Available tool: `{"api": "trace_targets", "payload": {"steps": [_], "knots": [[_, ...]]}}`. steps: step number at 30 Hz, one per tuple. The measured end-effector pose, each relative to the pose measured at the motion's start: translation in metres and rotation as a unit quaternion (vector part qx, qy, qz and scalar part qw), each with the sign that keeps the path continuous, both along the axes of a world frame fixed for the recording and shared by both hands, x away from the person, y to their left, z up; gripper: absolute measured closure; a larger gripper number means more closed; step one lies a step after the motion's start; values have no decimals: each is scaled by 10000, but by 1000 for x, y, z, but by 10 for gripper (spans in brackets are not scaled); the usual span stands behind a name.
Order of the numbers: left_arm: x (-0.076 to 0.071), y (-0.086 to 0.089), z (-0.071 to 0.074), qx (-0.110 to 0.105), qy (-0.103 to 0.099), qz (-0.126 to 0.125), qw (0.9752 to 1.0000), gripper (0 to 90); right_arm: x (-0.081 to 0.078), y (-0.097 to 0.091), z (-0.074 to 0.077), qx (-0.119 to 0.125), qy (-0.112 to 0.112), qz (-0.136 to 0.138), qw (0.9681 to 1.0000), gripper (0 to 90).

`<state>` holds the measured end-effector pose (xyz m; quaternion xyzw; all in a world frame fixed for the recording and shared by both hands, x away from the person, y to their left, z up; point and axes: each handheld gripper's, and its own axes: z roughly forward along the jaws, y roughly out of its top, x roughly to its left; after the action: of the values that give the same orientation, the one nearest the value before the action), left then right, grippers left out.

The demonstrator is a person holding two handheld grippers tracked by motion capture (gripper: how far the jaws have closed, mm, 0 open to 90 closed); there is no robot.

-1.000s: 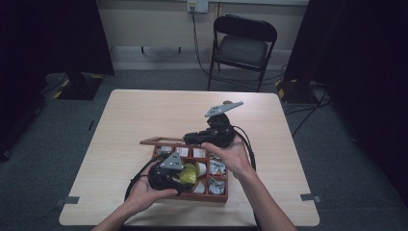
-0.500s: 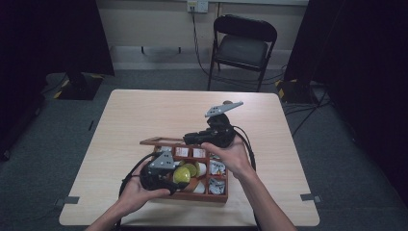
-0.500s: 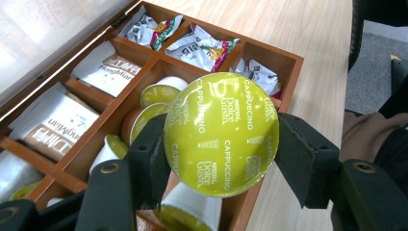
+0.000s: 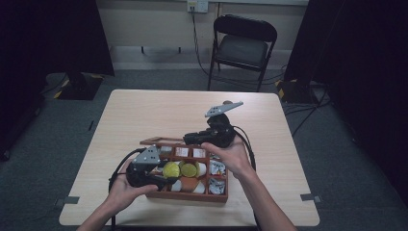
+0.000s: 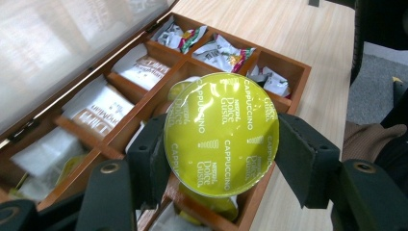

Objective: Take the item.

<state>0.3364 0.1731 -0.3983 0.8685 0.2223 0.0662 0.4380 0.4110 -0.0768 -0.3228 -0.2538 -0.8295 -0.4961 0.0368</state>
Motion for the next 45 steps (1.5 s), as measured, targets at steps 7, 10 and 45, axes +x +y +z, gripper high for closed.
{"api": "trace_targets", "payload": {"steps": [7, 10, 45], "knots": [[2, 13, -9, 16, 111, 161, 9998, 404, 0, 0, 0, 1, 20, 0, 10000, 824], [5, 19, -10, -20, 142, 241, 9996, 404, 0, 0, 0, 3, 19, -2, 10000, 824], [27, 87, -5, -185, 158, 1238, 9920, 404, -1, 0, 0, 3, 19, -2, 10000, 824]]}}
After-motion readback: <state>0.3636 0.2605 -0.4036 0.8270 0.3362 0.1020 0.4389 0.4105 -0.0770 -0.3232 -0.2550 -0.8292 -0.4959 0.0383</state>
